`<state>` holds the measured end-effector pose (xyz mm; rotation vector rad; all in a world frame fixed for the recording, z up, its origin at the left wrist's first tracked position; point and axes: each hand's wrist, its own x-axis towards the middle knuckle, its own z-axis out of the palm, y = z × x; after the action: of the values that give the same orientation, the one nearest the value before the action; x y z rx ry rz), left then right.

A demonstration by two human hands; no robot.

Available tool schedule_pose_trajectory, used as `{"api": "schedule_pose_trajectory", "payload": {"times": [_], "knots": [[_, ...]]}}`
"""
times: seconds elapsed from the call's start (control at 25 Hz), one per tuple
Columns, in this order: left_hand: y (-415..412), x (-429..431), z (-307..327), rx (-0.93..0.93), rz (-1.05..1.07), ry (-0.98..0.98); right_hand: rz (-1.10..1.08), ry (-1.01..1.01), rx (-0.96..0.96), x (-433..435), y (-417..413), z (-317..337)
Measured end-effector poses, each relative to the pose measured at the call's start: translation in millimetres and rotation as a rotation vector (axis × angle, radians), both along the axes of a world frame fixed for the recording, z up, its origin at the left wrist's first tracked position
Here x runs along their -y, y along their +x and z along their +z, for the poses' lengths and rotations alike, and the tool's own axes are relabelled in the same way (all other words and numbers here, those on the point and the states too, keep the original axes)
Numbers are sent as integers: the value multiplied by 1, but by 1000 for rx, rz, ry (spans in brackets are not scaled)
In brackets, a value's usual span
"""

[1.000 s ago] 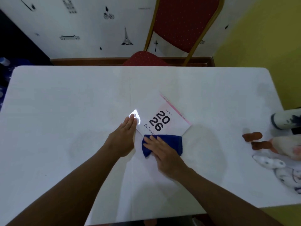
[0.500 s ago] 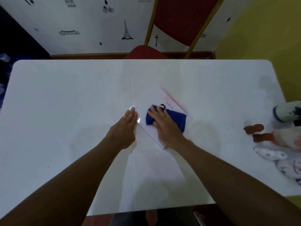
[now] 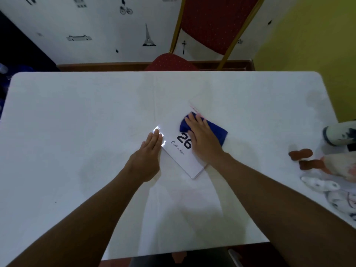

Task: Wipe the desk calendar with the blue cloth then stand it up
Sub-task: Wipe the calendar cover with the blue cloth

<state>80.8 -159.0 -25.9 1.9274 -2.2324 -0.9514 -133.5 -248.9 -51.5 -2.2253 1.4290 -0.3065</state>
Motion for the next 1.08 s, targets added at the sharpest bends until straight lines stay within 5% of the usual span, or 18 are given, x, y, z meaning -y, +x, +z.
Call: {"api": "schedule_pose_trajectory", "payload": {"times": [0.36, 0.8, 0.92, 1.08], "knots": [[2, 2, 0, -9, 14, 26, 266, -15, 107, -94, -21, -6], [1, 1, -1, -45, 16, 13, 140, 37, 73, 29, 19, -3], [2, 1, -1, -46, 11, 20, 50, -8, 80, -2, 22, -8], [3, 1, -2, -35, 20, 25, 269, -6, 89, -70, -13, -9]]}}
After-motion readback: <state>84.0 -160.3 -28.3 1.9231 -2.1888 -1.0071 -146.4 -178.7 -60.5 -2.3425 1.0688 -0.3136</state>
